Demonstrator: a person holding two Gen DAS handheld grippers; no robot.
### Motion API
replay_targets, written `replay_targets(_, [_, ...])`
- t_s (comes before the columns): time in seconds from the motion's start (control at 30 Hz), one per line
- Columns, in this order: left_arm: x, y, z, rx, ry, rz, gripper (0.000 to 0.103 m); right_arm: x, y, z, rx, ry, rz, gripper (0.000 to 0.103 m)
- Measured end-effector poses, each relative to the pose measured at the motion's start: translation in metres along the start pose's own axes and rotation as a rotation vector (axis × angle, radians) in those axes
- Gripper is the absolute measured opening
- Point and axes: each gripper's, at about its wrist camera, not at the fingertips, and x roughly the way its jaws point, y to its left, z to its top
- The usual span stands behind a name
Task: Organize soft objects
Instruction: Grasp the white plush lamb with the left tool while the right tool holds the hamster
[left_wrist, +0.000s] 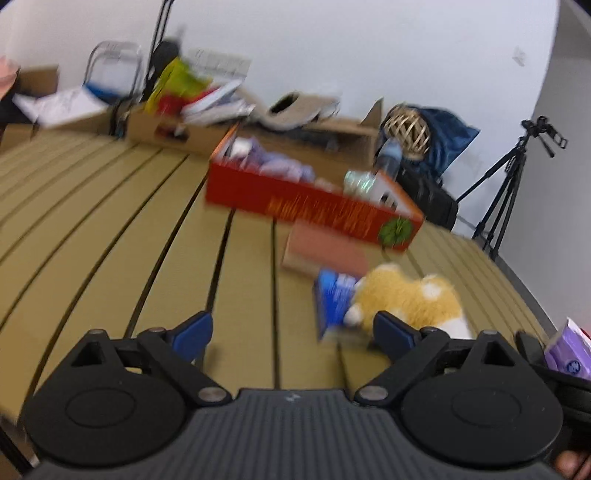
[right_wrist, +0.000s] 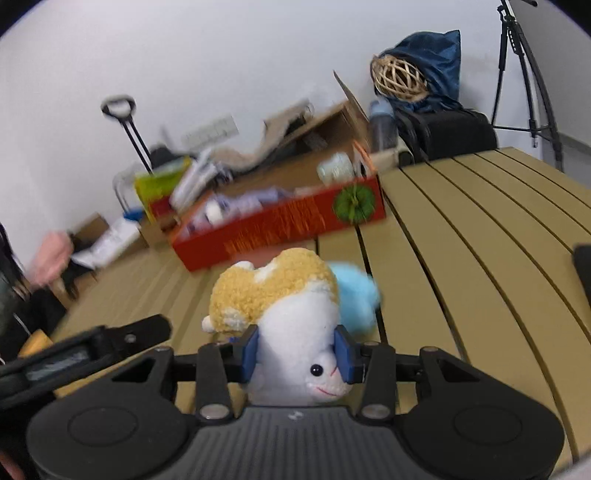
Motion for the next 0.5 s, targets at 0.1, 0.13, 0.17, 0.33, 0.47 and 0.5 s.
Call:
replay_targets(0.1, [-0.016, 0.010, -0.011, -0.012, -0.019, 0.029, 0.094, -0.004, 0.002, -0.019, 0.073, 0.009, -0.053, 0.048])
replay_targets(0.13, [-0.019, 0.012, -0.013, -0.023, -0.028, 0.040, 0.094, -0.004, 0.003, -0.026, 0.101, 0.038, -0.038, 0.049])
replay_targets(0.17, [-0.022, 0.015, -0.013, -0.038, -0.034, 0.047, 0.094, -0.005, 0.002, -0.035, 0.135, 0.047, 0.016, 0.055])
replay_targets(0.33, [-0.029, 0.025, -0.010, -0.095, -0.078, 0.087, 0.094, -0.014, 0.006, -0.046, 0.222, 0.050, 0.293, 0.073])
replay_targets(0.47, [-0.029, 0.028, -0.008, -0.116, -0.074, 0.068, 0.094, -0.033, -0.007, -0.036, 0.225, -0.080, 0.194, 0.071])
replay_targets(0.5, [-0.027, 0.029, -0.008, -0.133, -0.053, 0.033, 0.094, -0.037, -0.010, -0.034, 0.211, -0.114, 0.143, 0.071])
